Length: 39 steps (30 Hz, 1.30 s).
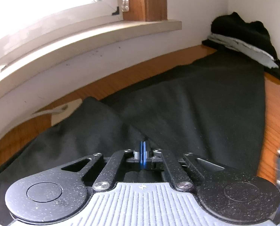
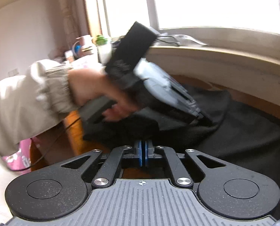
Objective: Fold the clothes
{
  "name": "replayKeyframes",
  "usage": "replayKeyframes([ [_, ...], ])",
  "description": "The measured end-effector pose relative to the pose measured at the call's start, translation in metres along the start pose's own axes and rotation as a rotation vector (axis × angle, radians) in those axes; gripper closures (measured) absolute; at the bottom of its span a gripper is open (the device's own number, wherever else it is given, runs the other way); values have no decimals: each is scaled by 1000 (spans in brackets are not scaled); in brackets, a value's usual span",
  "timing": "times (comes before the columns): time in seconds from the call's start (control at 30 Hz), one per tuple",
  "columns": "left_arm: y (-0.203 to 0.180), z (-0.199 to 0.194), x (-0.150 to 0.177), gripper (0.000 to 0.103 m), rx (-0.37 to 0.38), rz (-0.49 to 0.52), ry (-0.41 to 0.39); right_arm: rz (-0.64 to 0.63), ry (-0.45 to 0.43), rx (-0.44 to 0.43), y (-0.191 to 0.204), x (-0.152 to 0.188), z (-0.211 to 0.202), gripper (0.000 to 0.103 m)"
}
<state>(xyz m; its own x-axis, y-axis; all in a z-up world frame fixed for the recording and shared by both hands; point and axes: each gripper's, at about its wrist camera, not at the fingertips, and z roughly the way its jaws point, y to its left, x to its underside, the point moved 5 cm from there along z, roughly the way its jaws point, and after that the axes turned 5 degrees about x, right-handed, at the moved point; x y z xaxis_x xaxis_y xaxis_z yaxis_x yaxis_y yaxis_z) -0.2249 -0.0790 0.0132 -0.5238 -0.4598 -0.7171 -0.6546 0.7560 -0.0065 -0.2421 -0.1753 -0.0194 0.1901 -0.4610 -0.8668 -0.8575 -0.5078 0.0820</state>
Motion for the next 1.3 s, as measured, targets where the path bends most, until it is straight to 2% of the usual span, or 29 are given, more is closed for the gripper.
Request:
replayKeyframes([
  [0.17,5,-8,-4,102,17,-30,-18,-13,39,93,1,15,-10,99],
  [0.3,15,-16,-4,102,-30,-42,-29,-49,44,132,7,21,-11,98],
  [0.43,40,-31,5,101,-68,-82,-44,-45,8,154,6,15,-15,95],
  [0.53,54,-47,13,100,-93,-91,-62,-43,-22,154,3,7,-12,89],
  [0.57,57,-51,15,95,-106,-86,-70,-45,-31,151,2,4,-10,88],
  [0.63,62,-59,19,89,-134,-76,-88,-58,-44,138,2,-4,-5,85],
  [0.7,67,-64,20,89,-161,-77,-97,-81,-52,119,2,-11,3,67],
  [0.77,73,-68,22,89,-166,-84,-108,-96,-35,96,-1,-15,16,62],
  [0.83,77,-71,24,89,-168,-89,-115,-100,-2,76,-3,-11,24,68],
  [0.87,78,-73,24,89,-169,-88,-114,-100,18,65,-2,-7,26,91],
  [0.9,78,-75,25,89,-171,-87,-113,-105,36,53,-1,-2,25,98],
  [1.1,73,-88,40,89,-160,-99,-99,-127,87,35,-3,22,5,97],
  [1.23,63,-99,68,89,-144,-133,-84,-93,47,29,-13,20,-17,94],
  [1.3,57,-106,83,89,-132,-152,-84,-64,13,37,-15,15,-26,87],
])
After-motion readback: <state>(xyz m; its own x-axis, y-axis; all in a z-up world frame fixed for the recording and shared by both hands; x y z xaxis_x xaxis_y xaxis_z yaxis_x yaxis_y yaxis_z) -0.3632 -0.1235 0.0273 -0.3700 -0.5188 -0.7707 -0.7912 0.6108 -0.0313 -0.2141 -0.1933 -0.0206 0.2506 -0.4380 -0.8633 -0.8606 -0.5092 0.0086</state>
